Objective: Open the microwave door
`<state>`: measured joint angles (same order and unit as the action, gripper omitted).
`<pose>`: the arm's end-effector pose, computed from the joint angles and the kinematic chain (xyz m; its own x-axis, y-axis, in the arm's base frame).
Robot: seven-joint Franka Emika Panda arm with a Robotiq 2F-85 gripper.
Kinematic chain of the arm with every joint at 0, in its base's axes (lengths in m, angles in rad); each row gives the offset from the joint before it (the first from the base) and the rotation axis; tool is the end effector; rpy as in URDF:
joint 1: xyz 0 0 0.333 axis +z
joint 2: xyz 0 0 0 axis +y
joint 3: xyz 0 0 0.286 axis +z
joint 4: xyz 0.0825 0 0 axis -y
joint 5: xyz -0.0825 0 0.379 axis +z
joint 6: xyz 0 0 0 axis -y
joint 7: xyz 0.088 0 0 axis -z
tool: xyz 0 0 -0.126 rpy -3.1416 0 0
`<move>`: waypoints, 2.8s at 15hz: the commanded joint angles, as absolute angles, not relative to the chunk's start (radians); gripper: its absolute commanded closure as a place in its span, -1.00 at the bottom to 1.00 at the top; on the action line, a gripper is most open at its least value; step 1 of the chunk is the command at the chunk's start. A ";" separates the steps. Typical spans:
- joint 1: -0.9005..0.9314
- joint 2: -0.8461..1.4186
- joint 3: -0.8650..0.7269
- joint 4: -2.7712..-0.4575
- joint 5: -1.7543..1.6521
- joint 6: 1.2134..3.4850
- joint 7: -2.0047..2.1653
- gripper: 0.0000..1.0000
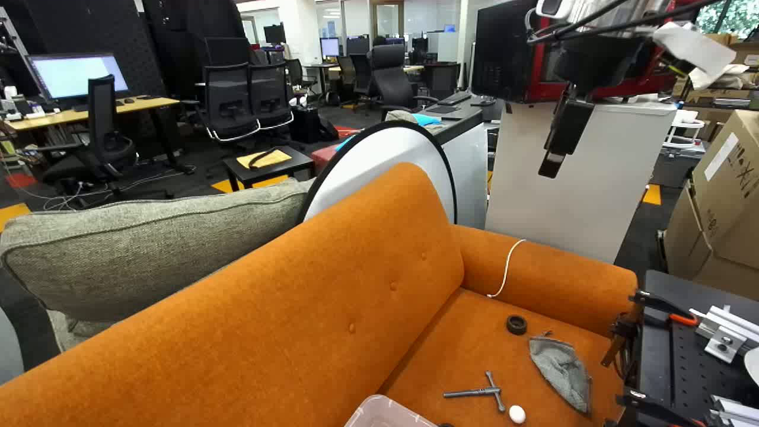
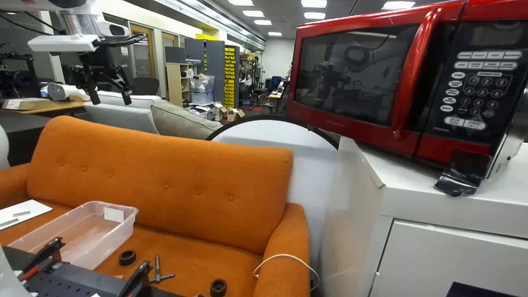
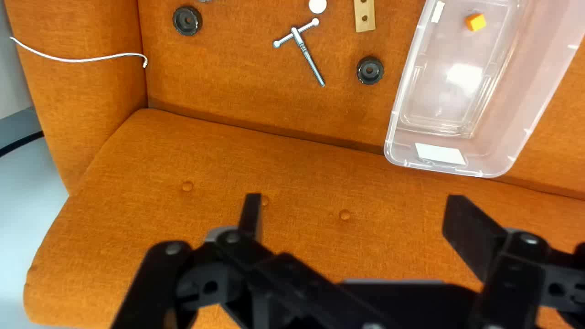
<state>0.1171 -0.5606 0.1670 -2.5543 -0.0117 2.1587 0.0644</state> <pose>0.3899 0.1111 0.4261 0.9640 0.2102 0.1629 0.1978 -0.9762 0.0887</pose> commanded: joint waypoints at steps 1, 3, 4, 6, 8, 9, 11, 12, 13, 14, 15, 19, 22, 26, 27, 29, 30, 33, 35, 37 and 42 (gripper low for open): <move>0.124 -0.560 0.161 -2.552 -0.016 2.156 0.068 -1.00; 0.124 -0.560 0.161 -2.552 -0.016 2.156 0.068 -1.00; 0.124 -0.560 0.161 -2.552 -0.016 2.156 0.068 -1.00; 0.124 -0.560 0.161 -2.552 -0.016 2.156 0.068 -1.00; 0.124 -0.560 0.161 -2.552 -0.016 2.156 0.068 -1.00; 0.124 -0.560 0.161 -2.552 -0.016 2.156 0.068 -1.00; 0.124 -0.560 0.161 -2.552 -0.016 2.156 0.068 -1.00; 0.124 -0.560 0.161 -2.552 -0.016 2.156 0.068 -1.00; 0.124 -0.560 0.161 -2.552 -0.016 2.156 0.068 -1.00; 0.124 -0.560 0.161 -2.552 -0.016 2.156 0.068 -1.00; 0.124 -0.560 0.161 -2.552 -0.016 2.156 0.068 -1.00; 0.086 -0.556 0.185 -2.567 -0.056 2.250 0.161 -1.00; 0.028 -0.569 0.189 -2.579 -0.103 2.350 0.287 -1.00; -0.095 -0.628 0.201 -2.614 -0.220 2.423 0.438 -1.00; -0.130 -0.653 0.201 -2.625 -0.251 2.423 0.468 -1.00; -0.116 -0.628 0.176 -2.596 -0.233 2.388 0.431 -1.00; -0.133 -0.644 0.175 -2.603 -0.239 2.387 0.433 -1.00; -0.121 -0.641 0.181 -2.604 -0.237 2.386 0.433 -1.00; -0.121 -0.639 0.182 -2.604 -0.237 2.386 0.433 -1.00; -0.120 -0.639 0.182 -2.604 -0.237 2.386 0.433 -1.00; -0.239 -0.641 0.189 -2.609 -0.313 2.476 0.534 -1.00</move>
